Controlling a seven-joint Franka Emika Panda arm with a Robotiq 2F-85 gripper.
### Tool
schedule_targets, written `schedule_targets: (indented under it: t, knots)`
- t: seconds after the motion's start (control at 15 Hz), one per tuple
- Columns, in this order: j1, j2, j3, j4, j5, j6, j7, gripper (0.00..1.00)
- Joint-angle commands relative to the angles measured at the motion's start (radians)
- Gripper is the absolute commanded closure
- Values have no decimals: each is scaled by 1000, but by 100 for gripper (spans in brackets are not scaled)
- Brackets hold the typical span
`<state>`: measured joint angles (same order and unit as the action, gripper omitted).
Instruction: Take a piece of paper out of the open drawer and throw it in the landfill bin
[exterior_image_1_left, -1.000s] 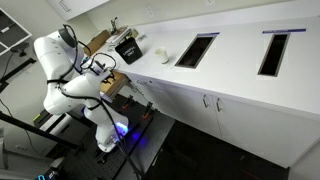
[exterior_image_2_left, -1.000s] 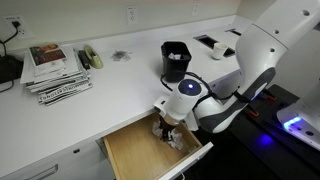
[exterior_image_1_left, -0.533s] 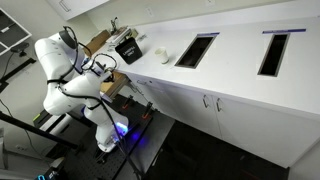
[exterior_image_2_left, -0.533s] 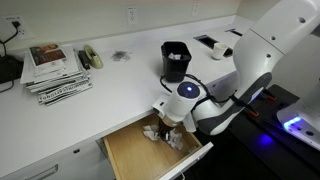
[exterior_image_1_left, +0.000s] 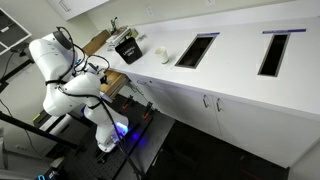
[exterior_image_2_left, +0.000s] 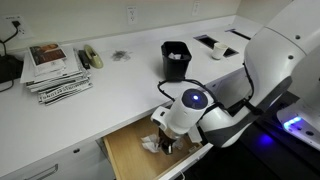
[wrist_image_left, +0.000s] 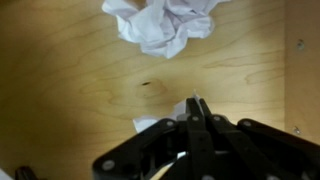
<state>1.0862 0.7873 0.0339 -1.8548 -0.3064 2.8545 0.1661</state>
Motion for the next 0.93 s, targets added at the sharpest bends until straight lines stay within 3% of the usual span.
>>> schedule_targets:
  t: [0.0, 0.27, 0.53, 0.67, 0.87]
  knots:
    - [80, -173, -53, -117, -14, -88, 48, 99]
    - [69, -368, -13, -231, -15, -149, 34, 99]
    - [70, -581, -40, -332, -106, -219, 130, 99]
    - [42, -690, -34, -371, -192, -274, 206, 99]
    - [-58, -843, 27, -415, -244, -373, 247, 99]
